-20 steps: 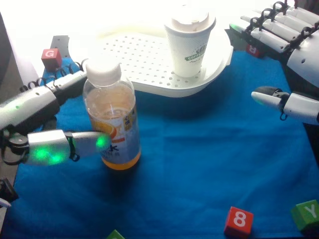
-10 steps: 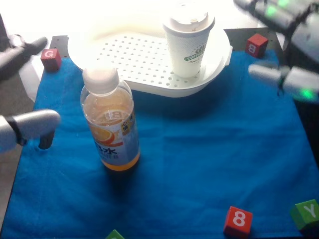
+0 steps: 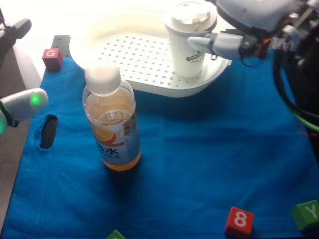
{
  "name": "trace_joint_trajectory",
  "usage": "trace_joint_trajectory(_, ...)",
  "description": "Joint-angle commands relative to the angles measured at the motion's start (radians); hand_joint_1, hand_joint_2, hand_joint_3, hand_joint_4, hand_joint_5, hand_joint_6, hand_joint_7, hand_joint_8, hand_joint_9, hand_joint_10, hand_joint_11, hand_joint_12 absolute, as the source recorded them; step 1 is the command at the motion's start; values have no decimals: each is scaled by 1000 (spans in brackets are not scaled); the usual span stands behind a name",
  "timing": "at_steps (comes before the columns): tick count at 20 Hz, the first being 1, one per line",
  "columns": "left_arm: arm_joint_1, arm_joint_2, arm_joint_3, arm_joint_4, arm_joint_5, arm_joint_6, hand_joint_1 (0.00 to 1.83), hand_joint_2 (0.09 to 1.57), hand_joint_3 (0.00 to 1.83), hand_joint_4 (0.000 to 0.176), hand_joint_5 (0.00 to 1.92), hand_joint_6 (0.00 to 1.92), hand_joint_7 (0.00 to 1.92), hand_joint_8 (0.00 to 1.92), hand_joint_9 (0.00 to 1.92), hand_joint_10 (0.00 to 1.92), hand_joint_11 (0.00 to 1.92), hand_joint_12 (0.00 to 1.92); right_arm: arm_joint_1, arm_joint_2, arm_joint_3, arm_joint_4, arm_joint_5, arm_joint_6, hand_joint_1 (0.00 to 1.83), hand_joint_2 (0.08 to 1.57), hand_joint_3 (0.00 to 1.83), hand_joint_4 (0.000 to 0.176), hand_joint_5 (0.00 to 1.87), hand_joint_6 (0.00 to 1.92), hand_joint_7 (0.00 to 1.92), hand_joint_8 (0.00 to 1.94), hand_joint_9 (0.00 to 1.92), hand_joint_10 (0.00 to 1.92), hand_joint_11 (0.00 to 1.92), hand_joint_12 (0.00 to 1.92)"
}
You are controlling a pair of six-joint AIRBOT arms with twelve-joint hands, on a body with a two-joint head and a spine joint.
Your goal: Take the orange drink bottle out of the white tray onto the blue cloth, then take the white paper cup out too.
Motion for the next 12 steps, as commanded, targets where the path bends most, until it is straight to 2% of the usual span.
trace_joint_trajectory(1,-8,-2,3,6,-125,-4,395,1140,9,75,51,4,0,0,0,0,30,31,25,-13,18,-2,83,-3,494,1185,0,62,0,0,0,0,0,0,0,0)
trace_joint_trajectory(2,-8,-3,4,6,-126,-4,397,1146,0,71,54,5,0,0,2,2,5,165,32,-37,46,0,61,-3,506,1176,0,51,0,0,0,0,0,0,0,0)
trace_joint_trajectory(3,-8,-4,5,6,-128,-4,397,1146,0,71,54,5,0,0,2,2,5,165,33,-57,68,6,48,-3,506,1176,0,51,0,0,0,0,0,0,0,0)
trace_joint_trajectory(4,-8,-4,5,6,-129,-4,351,1119,0,77,61,3,0,0,24,6,0,372,38,-84,99,11,24,-3,551,1153,0,49,0,0,0,0,0,0,0,0)
trace_joint_trajectory(6,-8,-3,6,7,-128,-4,331,1112,0,87,62,3,0,0,23,5,0,391,40,-113,138,36,-3,-3,565,1140,0,55,0,0,0,0,0,0,0,0)
trace_joint_trajectory(8,-8,-5,5,8,-130,-5,359,1122,0,81,62,3,0,0,26,5,0,392,39,-122,167,56,-27,-3,617,1129,0,59,0,0,0,0,0,0,0,0)
trace_joint_trajectory(9,-8,-6,5,8,-130,-6,383,1130,3,85,63,3,0,0,31,7,0,394,39,-130,179,61,-39,-3,641,1123,0,48,0,0,0,0,0,0,0,0)
trace_joint_trajectory(10,-8,-6,5,8,-129,-6,392,1134,2,86,65,2,0,0,34,6,0,412,39,-139,196,71,-53,-3,657,1105,0,46,0,0,0,0,0,0,1,0)
trace_joint_trajectory(11,-8,-6,5,8,-129,-6,407,1134,1,97,75,4,0,0,36,5,0,458,39,-141,201,76,-59,-3,656,1103,0,40,0,0,0,0,0,0,19,9)
trace_joint_trajectory(12,-8,-6,5,8,-130,-7,387,1141,2,96,91,6,4,0,39,3,0,542,39,-143,205,77,-67,-3,741,1110,0,5,36,5,40,6,65,9,9,431)
